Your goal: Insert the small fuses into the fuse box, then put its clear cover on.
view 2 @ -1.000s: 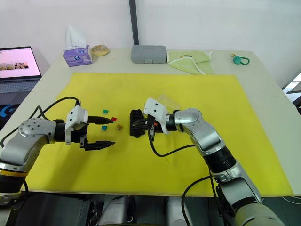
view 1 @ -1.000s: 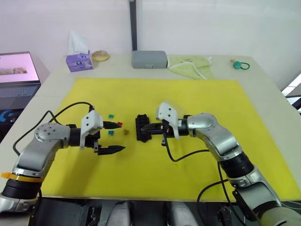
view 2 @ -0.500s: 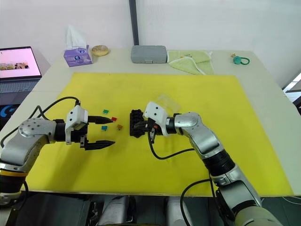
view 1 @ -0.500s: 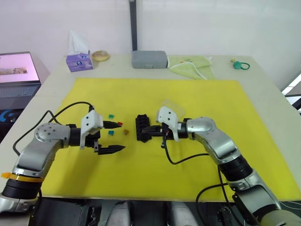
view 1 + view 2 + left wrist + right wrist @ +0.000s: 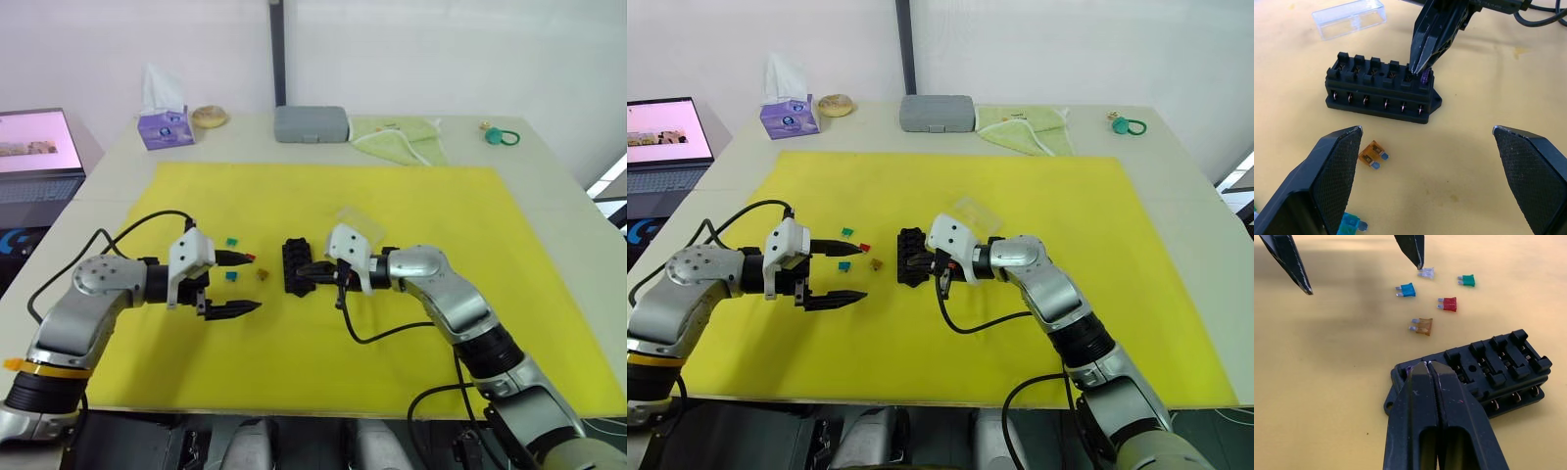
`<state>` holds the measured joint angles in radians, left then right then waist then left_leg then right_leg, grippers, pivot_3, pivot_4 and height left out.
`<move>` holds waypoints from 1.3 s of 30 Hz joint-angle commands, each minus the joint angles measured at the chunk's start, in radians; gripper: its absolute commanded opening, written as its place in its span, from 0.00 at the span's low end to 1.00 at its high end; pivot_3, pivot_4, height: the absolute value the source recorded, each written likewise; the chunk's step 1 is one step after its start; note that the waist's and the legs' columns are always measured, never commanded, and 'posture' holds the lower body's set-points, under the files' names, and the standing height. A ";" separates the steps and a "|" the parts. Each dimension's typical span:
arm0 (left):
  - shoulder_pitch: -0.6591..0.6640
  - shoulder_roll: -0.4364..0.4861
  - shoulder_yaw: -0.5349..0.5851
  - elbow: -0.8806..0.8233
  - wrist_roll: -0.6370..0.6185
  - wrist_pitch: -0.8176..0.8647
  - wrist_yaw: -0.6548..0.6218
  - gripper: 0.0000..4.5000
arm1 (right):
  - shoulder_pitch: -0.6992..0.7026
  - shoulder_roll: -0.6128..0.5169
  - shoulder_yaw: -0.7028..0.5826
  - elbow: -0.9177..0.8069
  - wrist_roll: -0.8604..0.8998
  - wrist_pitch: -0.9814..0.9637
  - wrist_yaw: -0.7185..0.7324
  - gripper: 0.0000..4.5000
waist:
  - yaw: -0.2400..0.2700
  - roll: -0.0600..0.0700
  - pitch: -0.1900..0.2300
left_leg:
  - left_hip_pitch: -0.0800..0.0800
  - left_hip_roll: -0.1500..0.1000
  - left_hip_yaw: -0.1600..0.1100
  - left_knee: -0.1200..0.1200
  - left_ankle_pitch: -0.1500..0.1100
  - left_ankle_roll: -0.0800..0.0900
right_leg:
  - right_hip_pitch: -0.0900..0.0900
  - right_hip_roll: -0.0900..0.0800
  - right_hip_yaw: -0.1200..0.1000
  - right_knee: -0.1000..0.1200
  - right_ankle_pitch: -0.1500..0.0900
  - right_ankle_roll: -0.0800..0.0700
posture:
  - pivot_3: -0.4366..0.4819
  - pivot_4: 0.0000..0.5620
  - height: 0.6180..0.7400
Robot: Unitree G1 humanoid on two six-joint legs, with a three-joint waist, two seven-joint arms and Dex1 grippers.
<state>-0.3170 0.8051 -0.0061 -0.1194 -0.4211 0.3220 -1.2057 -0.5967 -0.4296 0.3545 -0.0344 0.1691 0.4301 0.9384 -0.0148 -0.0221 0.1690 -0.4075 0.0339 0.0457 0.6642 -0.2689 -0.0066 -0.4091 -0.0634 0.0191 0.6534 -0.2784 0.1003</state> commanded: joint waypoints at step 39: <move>-0.108 0.151 0.225 0.754 0.099 -0.201 -0.077 1.00 | 0.435 -0.445 -0.768 -0.032 0.331 0.231 -0.073 0.99 | 0.001 0.000 0.000 | -0.001 0.000 0.003 -0.002 0.000 0.000 | -0.001 -0.001 0.000 -0.002 0.000 0.000 | 0.48 0.27 0.97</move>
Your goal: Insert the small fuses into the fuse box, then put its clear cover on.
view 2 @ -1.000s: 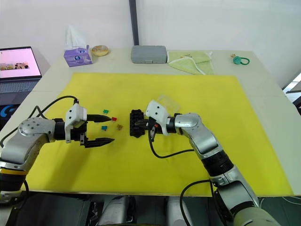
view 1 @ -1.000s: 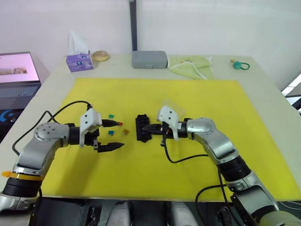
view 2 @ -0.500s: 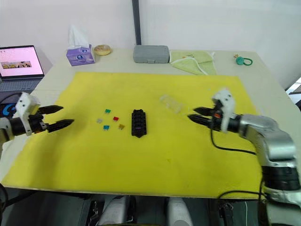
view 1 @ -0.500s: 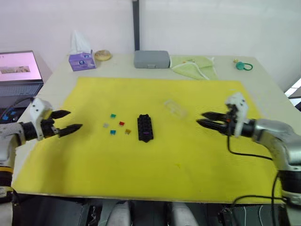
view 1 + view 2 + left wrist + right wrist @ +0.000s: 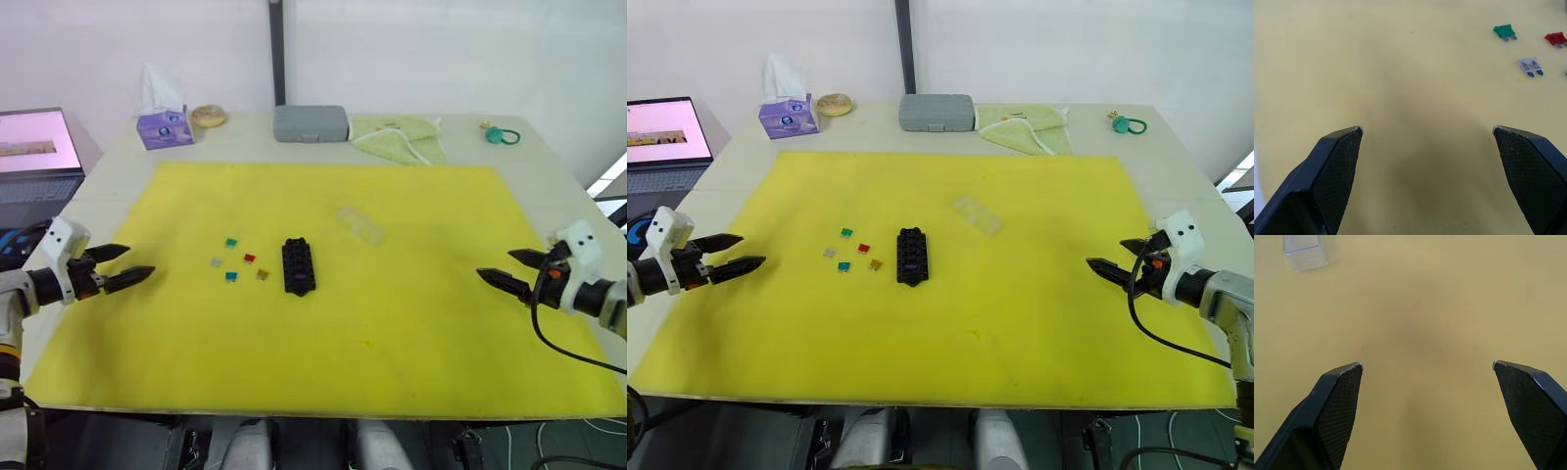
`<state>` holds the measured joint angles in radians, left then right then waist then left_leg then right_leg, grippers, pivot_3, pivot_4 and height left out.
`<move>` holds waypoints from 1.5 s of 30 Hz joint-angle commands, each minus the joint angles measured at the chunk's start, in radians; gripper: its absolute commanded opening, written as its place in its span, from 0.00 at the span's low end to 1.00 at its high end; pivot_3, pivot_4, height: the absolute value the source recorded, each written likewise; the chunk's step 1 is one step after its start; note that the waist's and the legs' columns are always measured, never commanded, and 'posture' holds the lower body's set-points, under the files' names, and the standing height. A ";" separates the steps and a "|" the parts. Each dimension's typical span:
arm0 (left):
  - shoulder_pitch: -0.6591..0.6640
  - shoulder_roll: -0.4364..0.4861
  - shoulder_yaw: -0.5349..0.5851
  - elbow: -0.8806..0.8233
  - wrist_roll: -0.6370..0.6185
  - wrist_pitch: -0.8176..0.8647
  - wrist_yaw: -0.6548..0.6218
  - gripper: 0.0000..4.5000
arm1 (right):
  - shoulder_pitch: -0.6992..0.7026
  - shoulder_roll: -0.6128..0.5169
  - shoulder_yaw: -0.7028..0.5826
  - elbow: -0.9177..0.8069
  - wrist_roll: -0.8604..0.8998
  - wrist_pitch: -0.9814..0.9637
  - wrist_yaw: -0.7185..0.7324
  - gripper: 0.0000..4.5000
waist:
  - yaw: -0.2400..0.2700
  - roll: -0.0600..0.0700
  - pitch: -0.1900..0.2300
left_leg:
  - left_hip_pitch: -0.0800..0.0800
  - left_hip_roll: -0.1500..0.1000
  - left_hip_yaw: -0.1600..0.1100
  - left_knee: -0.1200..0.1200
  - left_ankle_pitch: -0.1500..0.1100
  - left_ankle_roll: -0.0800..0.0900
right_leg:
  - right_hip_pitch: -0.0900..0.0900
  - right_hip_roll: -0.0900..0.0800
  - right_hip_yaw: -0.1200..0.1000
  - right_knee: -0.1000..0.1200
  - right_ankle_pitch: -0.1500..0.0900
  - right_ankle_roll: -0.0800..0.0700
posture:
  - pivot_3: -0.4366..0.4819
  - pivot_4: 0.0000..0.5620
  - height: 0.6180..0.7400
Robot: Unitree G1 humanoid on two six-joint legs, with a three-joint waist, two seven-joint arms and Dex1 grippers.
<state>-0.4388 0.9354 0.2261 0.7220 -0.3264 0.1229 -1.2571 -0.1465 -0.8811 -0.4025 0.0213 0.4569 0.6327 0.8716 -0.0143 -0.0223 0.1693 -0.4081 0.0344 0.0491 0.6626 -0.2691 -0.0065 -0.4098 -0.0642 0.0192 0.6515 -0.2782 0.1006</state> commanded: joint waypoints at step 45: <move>-0.333 -0.240 -0.178 0.226 0.085 0.183 -0.182 0.02 | -0.311 0.160 0.330 -0.602 0.397 0.334 -0.203 1.00 | 0.003 0.000 0.000 | -0.004 -0.001 -0.004 0.003 0.000 0.000 | -0.003 0.000 -0.001 0.002 0.000 0.000 | 0.48 0.27 0.97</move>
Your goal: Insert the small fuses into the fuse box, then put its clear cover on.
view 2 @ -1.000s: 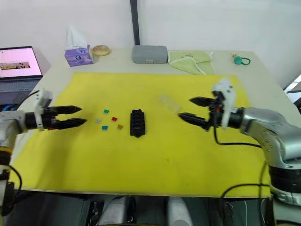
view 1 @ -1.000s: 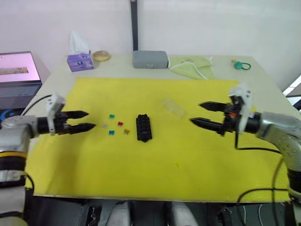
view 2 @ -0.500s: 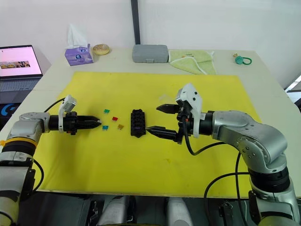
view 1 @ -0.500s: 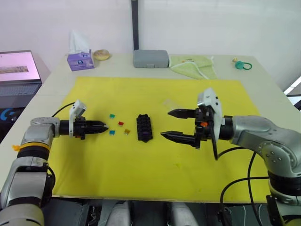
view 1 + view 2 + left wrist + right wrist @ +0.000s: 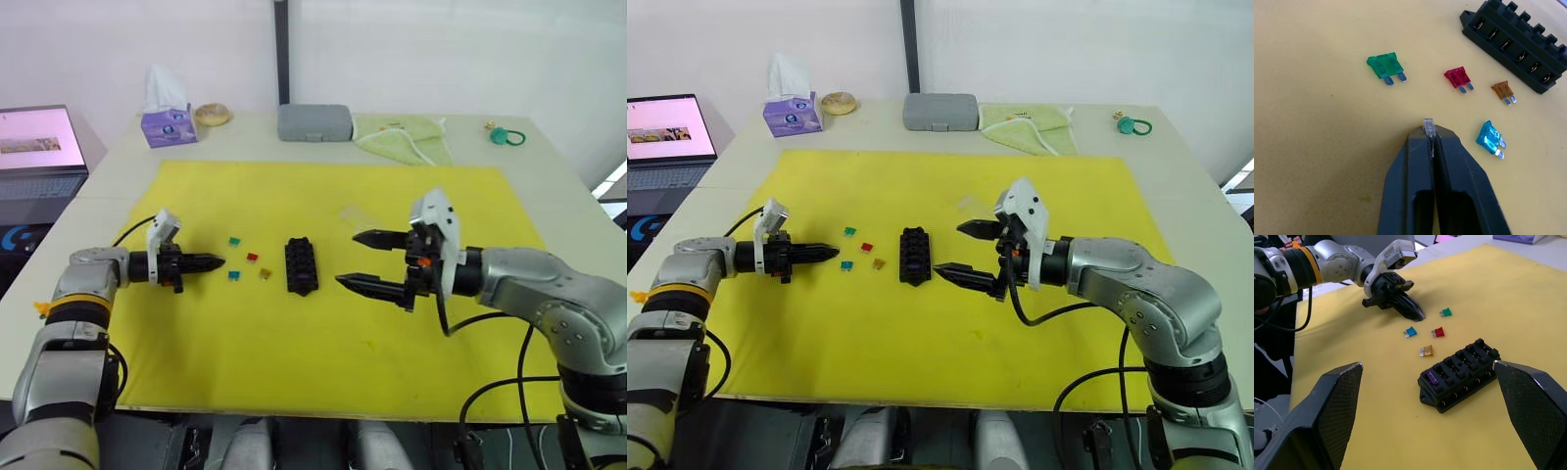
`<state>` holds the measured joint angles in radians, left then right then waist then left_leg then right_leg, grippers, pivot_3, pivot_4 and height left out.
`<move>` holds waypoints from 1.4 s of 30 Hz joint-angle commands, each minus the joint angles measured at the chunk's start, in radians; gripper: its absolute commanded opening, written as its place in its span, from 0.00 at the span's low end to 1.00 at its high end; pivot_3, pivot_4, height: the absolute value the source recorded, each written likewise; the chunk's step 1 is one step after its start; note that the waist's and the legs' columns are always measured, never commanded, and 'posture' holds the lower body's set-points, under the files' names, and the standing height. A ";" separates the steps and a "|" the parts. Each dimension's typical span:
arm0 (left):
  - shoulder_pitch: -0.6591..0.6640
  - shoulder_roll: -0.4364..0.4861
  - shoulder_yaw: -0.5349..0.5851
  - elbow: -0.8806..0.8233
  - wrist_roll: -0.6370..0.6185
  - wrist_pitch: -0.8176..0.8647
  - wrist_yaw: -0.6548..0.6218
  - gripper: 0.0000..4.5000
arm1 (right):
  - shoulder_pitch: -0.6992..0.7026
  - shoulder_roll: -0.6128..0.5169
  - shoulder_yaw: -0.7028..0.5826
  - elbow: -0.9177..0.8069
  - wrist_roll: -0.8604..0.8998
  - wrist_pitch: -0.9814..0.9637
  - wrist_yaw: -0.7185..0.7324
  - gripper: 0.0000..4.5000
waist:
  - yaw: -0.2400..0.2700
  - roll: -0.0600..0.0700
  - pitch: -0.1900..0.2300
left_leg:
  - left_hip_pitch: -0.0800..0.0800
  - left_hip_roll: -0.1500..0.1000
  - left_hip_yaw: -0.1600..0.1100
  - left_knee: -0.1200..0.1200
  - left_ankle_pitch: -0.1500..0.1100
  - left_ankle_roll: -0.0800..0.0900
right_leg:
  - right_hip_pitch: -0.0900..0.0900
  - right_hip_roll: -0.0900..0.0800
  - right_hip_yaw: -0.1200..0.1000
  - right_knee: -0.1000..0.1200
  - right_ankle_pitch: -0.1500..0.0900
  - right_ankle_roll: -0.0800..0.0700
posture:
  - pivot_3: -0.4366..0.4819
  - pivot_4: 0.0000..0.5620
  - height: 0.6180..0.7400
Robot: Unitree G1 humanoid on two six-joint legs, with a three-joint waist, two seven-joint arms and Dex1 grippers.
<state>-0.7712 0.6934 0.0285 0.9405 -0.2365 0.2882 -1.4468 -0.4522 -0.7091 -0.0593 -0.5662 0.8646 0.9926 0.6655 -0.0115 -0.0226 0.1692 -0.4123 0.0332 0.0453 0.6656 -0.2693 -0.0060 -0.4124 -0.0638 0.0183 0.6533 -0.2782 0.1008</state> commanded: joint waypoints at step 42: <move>-0.251 0.005 0.033 -0.786 -0.461 0.551 -0.054 0.00 | -0.501 0.216 -0.098 0.296 0.370 0.240 -0.255 0.30 | -0.003 -0.002 0.001 | -0.004 0.000 0.000 0.000 0.000 0.000 | -0.006 0.001 0.001 0.002 0.000 0.000 | 0.48 0.27 0.97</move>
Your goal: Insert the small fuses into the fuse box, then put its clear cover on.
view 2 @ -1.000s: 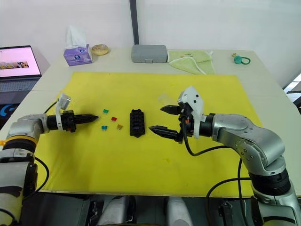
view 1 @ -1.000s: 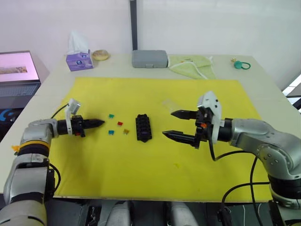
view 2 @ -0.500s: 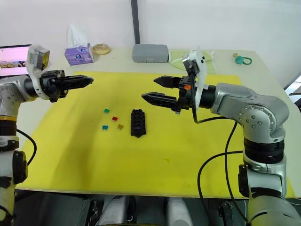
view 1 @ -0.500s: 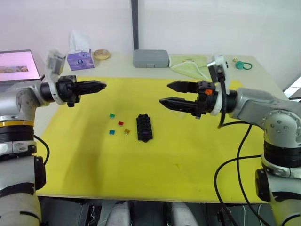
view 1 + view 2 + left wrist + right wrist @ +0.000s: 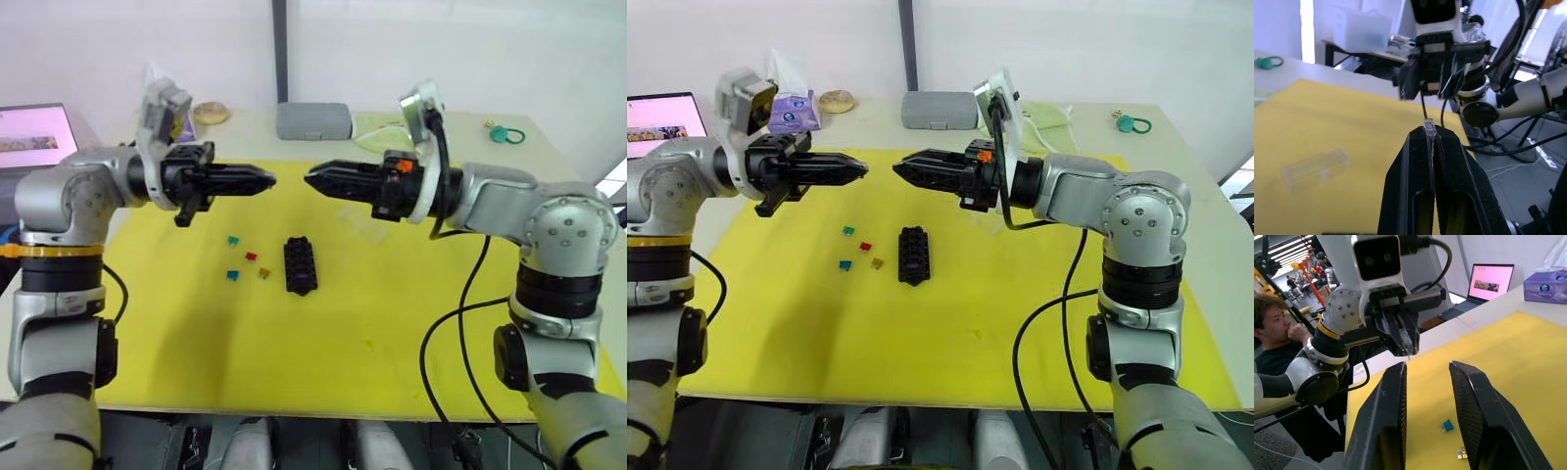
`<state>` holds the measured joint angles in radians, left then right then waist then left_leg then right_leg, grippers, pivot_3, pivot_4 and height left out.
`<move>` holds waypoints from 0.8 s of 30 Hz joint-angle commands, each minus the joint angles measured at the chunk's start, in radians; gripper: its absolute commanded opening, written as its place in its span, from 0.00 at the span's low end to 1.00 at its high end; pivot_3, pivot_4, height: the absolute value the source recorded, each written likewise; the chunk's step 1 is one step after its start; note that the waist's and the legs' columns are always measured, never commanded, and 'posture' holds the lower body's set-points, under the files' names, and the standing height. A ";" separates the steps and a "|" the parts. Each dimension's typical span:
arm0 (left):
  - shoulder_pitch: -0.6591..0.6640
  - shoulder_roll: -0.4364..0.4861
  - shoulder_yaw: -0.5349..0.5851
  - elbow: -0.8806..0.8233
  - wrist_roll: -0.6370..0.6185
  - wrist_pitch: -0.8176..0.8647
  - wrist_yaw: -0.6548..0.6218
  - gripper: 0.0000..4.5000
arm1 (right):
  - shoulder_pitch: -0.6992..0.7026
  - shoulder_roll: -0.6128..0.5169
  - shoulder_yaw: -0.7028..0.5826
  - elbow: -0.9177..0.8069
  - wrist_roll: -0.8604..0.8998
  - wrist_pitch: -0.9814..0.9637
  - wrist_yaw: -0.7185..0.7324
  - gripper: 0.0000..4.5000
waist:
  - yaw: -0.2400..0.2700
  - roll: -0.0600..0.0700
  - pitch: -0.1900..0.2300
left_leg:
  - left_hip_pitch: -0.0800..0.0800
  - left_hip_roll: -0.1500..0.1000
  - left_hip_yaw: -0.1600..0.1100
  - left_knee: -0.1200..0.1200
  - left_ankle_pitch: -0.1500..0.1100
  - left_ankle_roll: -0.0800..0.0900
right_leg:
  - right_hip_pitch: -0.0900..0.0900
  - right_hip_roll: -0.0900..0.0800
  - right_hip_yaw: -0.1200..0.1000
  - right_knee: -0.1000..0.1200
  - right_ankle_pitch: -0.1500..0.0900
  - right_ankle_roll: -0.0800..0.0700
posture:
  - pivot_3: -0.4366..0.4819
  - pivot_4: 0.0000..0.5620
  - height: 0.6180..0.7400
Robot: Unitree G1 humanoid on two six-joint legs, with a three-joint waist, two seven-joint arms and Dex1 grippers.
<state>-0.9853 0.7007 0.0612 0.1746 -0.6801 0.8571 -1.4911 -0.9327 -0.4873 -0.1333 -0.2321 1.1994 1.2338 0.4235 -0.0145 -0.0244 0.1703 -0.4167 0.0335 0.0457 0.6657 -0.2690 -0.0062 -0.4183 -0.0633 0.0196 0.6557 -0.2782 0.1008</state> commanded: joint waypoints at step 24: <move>0.514 0.121 -0.191 -0.278 0.029 0.115 0.091 0.00 | 0.436 -0.362 0.094 -0.407 -0.095 -0.068 0.212 0.30 | -0.001 0.000 0.000 | -0.007 0.001 -0.001 0.002 0.001 -0.001 | -0.009 0.001 0.002 0.006 0.000 0.000 | 0.48 0.27 0.97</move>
<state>-0.4665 0.8111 -0.1490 -0.0713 -0.6410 0.9529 -1.4311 -0.4930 -0.8354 -0.0383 -0.5998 1.1246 1.2036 0.6169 -0.0152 -0.0243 0.1702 -0.4235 0.0341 0.0444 0.6683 -0.2682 -0.0069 -0.4271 -0.0623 0.0215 0.6615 -0.2783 0.1005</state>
